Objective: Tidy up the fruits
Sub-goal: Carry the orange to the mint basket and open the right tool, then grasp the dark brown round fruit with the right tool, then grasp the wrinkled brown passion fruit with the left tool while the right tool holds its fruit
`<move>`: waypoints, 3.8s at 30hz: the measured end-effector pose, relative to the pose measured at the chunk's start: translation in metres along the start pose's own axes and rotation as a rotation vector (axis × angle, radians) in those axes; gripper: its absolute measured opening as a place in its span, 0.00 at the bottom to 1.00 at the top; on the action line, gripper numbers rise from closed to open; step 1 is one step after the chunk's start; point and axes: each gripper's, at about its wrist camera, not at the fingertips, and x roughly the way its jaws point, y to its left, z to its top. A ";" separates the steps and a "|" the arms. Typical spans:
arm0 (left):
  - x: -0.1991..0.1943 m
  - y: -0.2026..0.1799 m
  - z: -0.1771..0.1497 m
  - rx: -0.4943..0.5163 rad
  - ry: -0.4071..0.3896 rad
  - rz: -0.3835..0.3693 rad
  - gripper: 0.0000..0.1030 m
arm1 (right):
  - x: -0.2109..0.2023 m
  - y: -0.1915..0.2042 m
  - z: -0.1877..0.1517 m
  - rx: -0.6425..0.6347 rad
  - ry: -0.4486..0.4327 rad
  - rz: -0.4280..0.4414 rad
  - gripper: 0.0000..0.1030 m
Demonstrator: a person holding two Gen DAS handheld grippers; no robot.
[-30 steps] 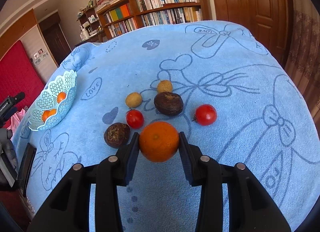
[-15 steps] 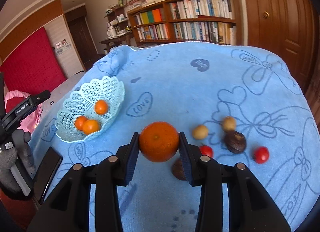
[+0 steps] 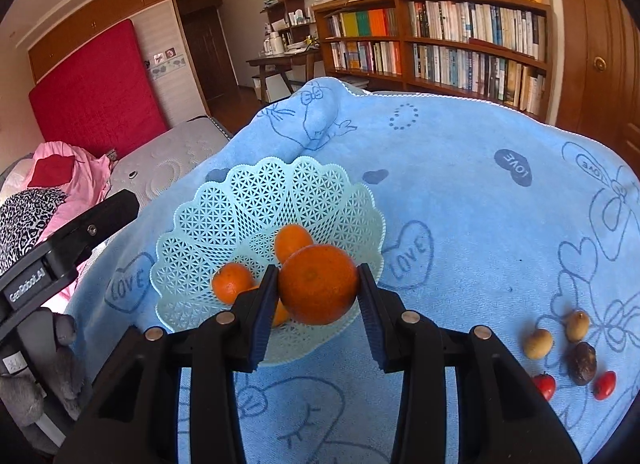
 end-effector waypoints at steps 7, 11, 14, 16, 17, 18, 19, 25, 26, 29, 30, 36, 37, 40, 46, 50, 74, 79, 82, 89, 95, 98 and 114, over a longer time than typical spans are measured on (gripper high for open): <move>0.003 -0.001 -0.001 -0.005 0.010 -0.005 0.97 | -0.004 -0.010 -0.008 0.027 -0.002 -0.017 0.40; 0.004 -0.008 -0.004 0.009 0.015 -0.008 0.97 | -0.007 -0.019 -0.017 0.048 0.004 -0.023 0.40; 0.006 -0.014 -0.006 0.027 0.019 -0.012 0.97 | -0.013 -0.029 -0.024 0.067 0.001 -0.038 0.49; 0.006 -0.017 -0.007 0.037 0.021 -0.017 0.97 | -0.017 -0.037 -0.027 0.079 -0.002 -0.050 0.50; 0.007 -0.019 -0.008 0.042 0.022 -0.019 0.97 | -0.019 -0.041 -0.028 0.084 -0.003 -0.058 0.50; 0.007 -0.021 -0.009 0.046 0.024 -0.021 0.97 | -0.022 -0.045 -0.029 0.088 -0.007 -0.066 0.50; 0.008 -0.021 -0.009 0.049 0.026 -0.022 0.97 | -0.025 -0.050 -0.030 0.092 -0.009 -0.075 0.50; 0.010 -0.026 -0.013 0.063 0.035 -0.033 0.97 | -0.038 -0.084 -0.036 0.137 -0.017 -0.136 0.50; 0.010 -0.027 -0.013 0.066 0.035 -0.035 0.97 | -0.040 -0.091 -0.037 0.146 -0.017 -0.148 0.50; 0.010 -0.030 -0.015 0.076 0.037 -0.041 0.97 | -0.047 -0.112 -0.039 0.172 -0.020 -0.185 0.50; 0.010 -0.031 -0.015 0.080 0.037 -0.043 0.97 | -0.050 -0.119 -0.041 0.180 -0.020 -0.201 0.50; 0.010 -0.042 -0.021 0.108 0.044 -0.056 0.97 | -0.060 -0.165 -0.050 0.256 0.000 -0.258 0.50; 0.010 -0.043 -0.023 0.115 0.046 -0.060 0.97 | -0.059 -0.171 -0.051 0.261 0.011 -0.264 0.50; 0.010 -0.052 -0.027 0.138 0.051 -0.070 0.97 | -0.057 -0.189 -0.056 0.290 0.041 -0.272 0.50; 0.009 -0.069 -0.035 0.191 0.058 -0.090 0.97 | -0.050 -0.207 -0.061 0.305 0.075 -0.290 0.50; 0.009 -0.079 -0.041 0.223 0.067 -0.103 0.97 | -0.042 -0.211 -0.063 0.295 0.100 -0.292 0.50; 0.010 -0.130 -0.070 0.343 0.128 -0.164 0.97 | -0.055 -0.205 -0.074 0.254 0.032 -0.306 0.41; 0.010 -0.156 -0.084 0.393 0.154 -0.210 0.97 | -0.071 -0.207 -0.076 0.267 -0.035 -0.340 0.41; 0.013 -0.175 -0.095 0.434 0.173 -0.240 0.97 | -0.079 -0.211 -0.078 0.290 -0.066 -0.341 0.41; 0.021 -0.213 -0.118 0.498 0.218 -0.293 0.97 | -0.087 -0.220 -0.084 0.339 -0.093 -0.319 0.41; 0.030 -0.234 -0.129 0.525 0.256 -0.325 0.97 | -0.086 -0.221 -0.088 0.348 -0.090 -0.301 0.41; 0.035 -0.241 -0.133 0.535 0.271 -0.337 0.95 | -0.084 -0.221 -0.088 0.350 -0.087 -0.296 0.41; 0.055 -0.252 -0.151 0.519 0.382 -0.444 0.55 | -0.081 -0.220 -0.090 0.355 -0.079 -0.291 0.41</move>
